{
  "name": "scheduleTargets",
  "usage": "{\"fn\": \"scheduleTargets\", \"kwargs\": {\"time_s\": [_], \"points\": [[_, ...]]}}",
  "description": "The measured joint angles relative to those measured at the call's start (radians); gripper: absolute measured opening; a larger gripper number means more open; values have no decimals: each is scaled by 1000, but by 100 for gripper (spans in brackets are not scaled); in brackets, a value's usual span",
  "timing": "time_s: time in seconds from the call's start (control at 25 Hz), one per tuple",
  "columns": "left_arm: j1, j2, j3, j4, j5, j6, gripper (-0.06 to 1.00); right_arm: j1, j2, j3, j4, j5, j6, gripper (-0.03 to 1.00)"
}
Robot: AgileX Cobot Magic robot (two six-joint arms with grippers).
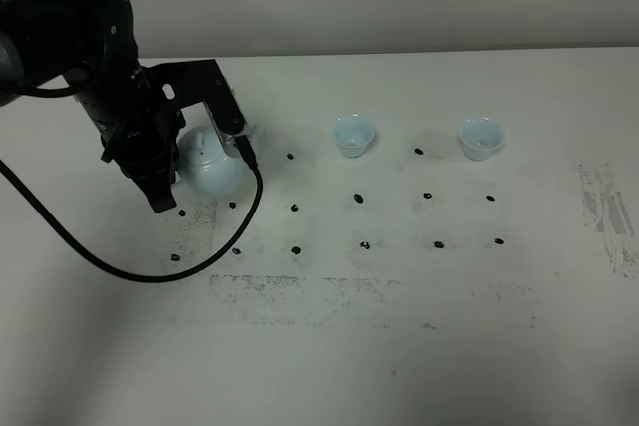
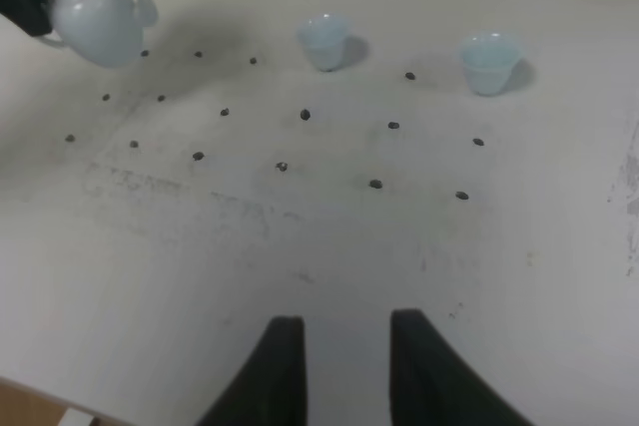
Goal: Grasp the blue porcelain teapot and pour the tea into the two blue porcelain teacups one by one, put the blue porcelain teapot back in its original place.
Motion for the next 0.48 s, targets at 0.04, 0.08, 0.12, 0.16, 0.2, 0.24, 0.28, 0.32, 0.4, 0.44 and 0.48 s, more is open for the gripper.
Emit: {"fn": "scheduleTargets", "kwargs": {"time_s": [0.04,0.08,0.12,0.16,0.2,0.24,0.28,0.32,0.4,0.44,0.48], "points": [[0,7,-19,1,3,0,10,0,0,0,0,0,0,24],[0,16,-43,1,11,0,10,0,0,0,0,0,0,24],[0,25,-66,3,22,0,10,0,0,0,0,0,0,24],[0,40,-96,4,36,0,10,0,0,0,0,0,0,24],[0,55,-126,9,52,0,10,0,0,0,0,0,0,24],[0,69,-152,16,67,0,10,0,0,0,0,0,0,24],[0,87,-182,22,82,0,10,0,0,0,0,0,0,24],[0,107,-211,29,93,0,10,0,0,0,0,0,0,24],[0,144,-268,37,117,1,10,0,0,0,0,0,0,24],[0,164,-298,40,125,1,10,0,0,0,0,0,0,24],[-1,184,-329,41,131,4,10,0,0,0,0,0,0,24]]}}
